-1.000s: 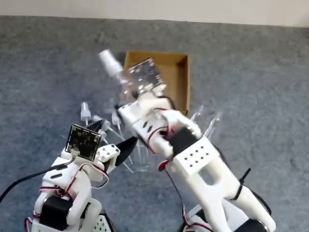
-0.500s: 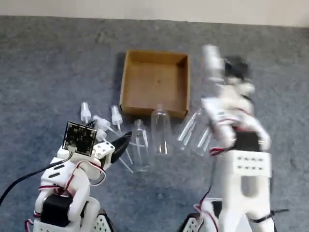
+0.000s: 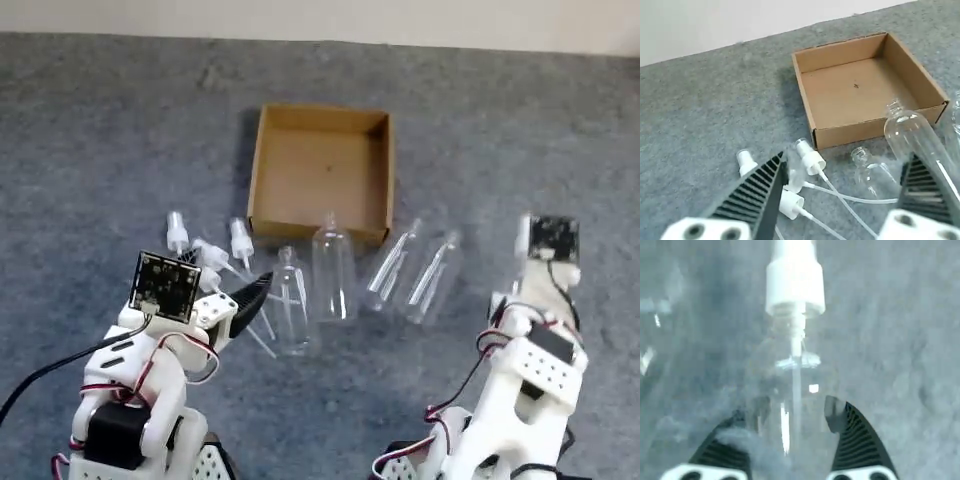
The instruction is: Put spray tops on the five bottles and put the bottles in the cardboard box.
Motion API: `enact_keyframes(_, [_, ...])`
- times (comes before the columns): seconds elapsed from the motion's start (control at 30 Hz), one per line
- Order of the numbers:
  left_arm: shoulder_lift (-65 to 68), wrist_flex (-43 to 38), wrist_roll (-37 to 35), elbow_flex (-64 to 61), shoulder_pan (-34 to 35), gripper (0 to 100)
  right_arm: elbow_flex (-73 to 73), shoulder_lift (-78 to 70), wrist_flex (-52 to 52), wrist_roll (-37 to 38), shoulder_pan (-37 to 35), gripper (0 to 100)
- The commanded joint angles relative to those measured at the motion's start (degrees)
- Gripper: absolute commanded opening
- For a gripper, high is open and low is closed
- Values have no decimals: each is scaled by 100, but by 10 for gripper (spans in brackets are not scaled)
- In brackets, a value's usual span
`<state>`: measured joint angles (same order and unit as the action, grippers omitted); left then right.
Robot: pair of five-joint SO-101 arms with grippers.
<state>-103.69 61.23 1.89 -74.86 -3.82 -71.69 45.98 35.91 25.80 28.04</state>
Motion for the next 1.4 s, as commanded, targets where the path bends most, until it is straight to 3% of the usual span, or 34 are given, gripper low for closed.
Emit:
enact_keyframes(0.0, [4,-167,62,-57,92,294,-145,207,-154,114,312,4])
enact_keyframes(0.3, [4,-308,70,-154,92,294,-567,207,-75,114,435,15])
enact_keyframes(0.5, [4,-308,70,-154,92,294,-505,224,1385,97,418,235])
enact_keyframes(0.6, [4,-308,70,-163,75,294,-4,207,1877,88,259,284])
enact_keyframes(0.77, [4,-308,70,-163,92,294,1209,198,2879,-308,-154,286])
enact_keyframes(0.93, [4,-299,70,-163,92,294,1974,-40,3143,-615,-242,286])
enact_keyframes(1.37, [4,-316,70,-163,92,294,1798,-1895,3099,-642,-303,272])
